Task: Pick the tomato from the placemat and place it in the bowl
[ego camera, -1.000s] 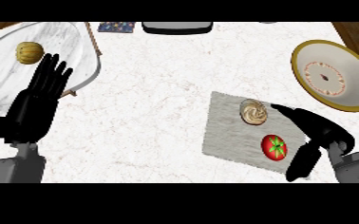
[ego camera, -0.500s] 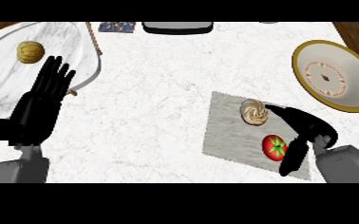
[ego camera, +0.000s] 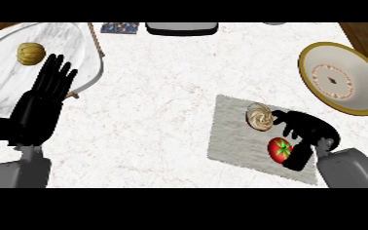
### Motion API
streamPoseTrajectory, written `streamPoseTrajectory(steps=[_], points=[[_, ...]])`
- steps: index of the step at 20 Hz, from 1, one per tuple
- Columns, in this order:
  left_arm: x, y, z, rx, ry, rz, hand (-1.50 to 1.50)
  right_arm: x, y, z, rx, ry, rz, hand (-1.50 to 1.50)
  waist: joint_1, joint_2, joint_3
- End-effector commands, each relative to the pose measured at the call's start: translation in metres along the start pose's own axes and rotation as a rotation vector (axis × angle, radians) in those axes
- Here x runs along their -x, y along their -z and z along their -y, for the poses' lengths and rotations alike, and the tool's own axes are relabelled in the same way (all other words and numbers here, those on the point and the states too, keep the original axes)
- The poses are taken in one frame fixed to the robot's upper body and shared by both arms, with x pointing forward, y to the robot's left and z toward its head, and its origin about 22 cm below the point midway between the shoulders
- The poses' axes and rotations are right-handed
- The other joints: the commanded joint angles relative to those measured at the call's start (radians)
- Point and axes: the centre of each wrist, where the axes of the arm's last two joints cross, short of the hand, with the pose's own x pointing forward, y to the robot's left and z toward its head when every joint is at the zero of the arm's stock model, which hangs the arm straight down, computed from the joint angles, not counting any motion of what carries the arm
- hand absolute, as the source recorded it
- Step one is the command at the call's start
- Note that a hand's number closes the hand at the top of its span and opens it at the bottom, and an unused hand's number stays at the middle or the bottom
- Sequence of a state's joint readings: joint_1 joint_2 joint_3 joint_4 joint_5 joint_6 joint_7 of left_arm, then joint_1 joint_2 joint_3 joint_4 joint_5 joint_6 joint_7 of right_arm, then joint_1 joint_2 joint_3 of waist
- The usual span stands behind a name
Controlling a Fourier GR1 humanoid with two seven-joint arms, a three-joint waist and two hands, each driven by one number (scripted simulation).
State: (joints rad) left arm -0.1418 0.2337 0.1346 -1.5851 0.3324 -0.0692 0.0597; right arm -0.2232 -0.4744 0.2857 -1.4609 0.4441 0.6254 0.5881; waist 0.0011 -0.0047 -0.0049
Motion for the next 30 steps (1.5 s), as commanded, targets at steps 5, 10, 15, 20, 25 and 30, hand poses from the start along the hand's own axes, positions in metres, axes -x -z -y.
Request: streamPoseTrajectory(steps=[5,10,15,20,25,30], points=[[0.005,0.012,0.002,-0.008,0.001,0.015,0.00,0.003,0.005,-0.015,-0.013,-0.132,0.063,1.50,-0.003,0.005,0.005],[-0.008,0.006,0.019,0.007,-0.001,0.006,0.00,-0.012,0.010,0.001,0.026,-0.174,0.050,1.50,0.001,0.004,0.005],[0.001,-0.004,-0.003,-0.014,0.006,0.004,0.00,0.026,-0.029,0.002,0.114,-0.333,0.328,1.50,-0.016,-0.001,0.006],[-0.003,-0.001,0.000,-0.032,0.001,0.010,0.00,0.073,-0.055,0.001,0.237,-0.444,0.579,1.50,-0.038,-0.002,0.008],[-0.002,-0.009,-0.014,-0.026,-0.005,-0.004,0.00,0.113,-0.092,0.047,0.519,-0.341,0.585,1.50,-0.031,-0.001,0.005],[-0.014,-0.012,-0.009,-0.026,0.014,0.011,0.00,0.142,-0.124,0.070,0.737,-0.267,0.499,1.50,-0.022,-0.001,0.005]])
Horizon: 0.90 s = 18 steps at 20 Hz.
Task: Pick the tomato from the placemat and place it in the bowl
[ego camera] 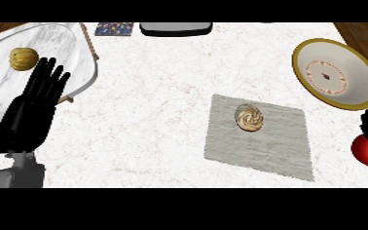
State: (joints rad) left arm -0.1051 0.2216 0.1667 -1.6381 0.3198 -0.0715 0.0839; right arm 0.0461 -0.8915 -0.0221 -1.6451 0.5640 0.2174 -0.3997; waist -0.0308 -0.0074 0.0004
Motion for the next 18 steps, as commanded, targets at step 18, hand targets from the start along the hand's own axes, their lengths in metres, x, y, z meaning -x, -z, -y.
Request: streamPoseTrajectory(steps=[18], points=[[-0.002,0.025,0.023,0.055,-0.008,0.000,0.00,0.103,0.005,0.091,0.422,0.184,-0.292,1.50,0.058,0.016,0.001]])
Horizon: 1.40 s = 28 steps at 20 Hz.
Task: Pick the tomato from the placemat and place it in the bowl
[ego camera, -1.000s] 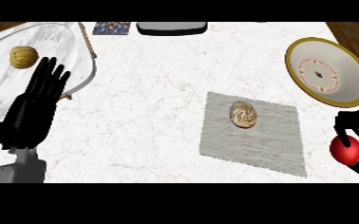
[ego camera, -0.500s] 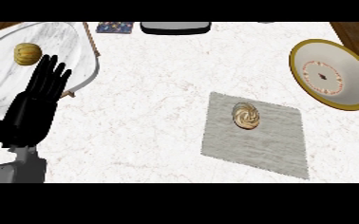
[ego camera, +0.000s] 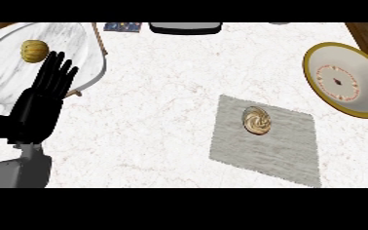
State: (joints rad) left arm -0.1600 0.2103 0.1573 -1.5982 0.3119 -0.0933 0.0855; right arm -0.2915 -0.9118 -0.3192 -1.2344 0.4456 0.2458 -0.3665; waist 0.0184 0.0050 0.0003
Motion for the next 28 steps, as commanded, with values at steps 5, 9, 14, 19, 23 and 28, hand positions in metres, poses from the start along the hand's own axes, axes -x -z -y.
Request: streamPoseTrajectory(steps=[5,9,14,19,23,28], points=[[0.009,-0.012,0.003,0.035,-0.002,-0.002,0.00,0.021,0.053,-0.028,0.029,0.103,-0.057,1.50,0.038,0.007,0.002],[0.006,0.005,0.005,0.025,0.000,0.015,0.00,0.031,0.067,-0.037,0.037,0.122,-0.061,1.50,0.032,0.011,0.002],[0.006,0.004,0.030,0.063,-0.024,0.015,0.00,0.023,0.082,-0.077,-0.040,0.067,-0.097,1.50,0.055,0.020,0.004],[0.000,0.011,0.028,0.071,-0.024,0.008,0.00,0.039,0.071,-0.088,-0.136,0.105,-0.220,1.50,0.055,0.025,0.005],[-0.006,0.013,0.023,0.063,-0.016,0.026,0.00,0.036,0.075,-0.096,-0.292,0.155,-0.222,-1.50,0.076,0.032,0.006],[0.001,0.013,0.025,0.083,-0.032,0.018,0.00,0.030,0.082,-0.102,-0.217,0.322,-0.071,-1.50,0.066,0.033,0.008]])
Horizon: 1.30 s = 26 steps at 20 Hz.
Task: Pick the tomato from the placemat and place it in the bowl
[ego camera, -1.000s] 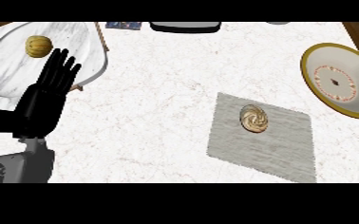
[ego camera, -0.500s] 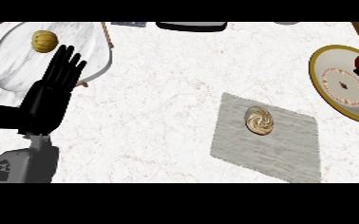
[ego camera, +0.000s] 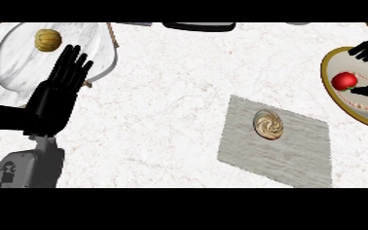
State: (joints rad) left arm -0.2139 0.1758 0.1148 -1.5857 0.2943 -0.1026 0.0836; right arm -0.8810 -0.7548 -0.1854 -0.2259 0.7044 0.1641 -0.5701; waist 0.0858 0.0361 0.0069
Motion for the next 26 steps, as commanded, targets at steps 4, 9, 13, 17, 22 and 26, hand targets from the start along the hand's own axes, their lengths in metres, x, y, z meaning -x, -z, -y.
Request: streamPoseTrajectory(steps=[4,9,13,17,22,26], points=[[0.001,-0.006,-0.006,-0.014,0.010,0.003,0.00,-0.005,0.007,-0.001,0.126,0.357,0.147,-1.50,-0.001,-0.004,0.002],[0.000,-0.009,-0.001,-0.009,0.016,0.006,0.00,0.011,-0.013,0.027,0.265,0.623,0.145,-1.50,-0.006,-0.005,0.002],[-0.001,-0.009,-0.006,-0.009,0.008,0.005,0.00,0.035,-0.045,0.054,0.351,0.646,0.100,-1.50,-0.007,0.002,0.003],[-0.007,-0.003,-0.014,-0.024,0.013,0.005,0.00,0.050,-0.068,0.066,0.384,0.658,0.050,-1.50,-0.014,0.007,0.004],[0.004,-0.010,-0.010,-0.028,-0.003,0.009,0.00,0.075,-0.110,0.080,0.371,0.671,0.034,-1.50,-0.026,0.011,0.009],[-0.007,-0.003,-0.013,-0.030,0.011,0.012,0.00,0.081,-0.130,0.098,0.370,0.668,0.017,-1.50,-0.028,0.008,0.010]])
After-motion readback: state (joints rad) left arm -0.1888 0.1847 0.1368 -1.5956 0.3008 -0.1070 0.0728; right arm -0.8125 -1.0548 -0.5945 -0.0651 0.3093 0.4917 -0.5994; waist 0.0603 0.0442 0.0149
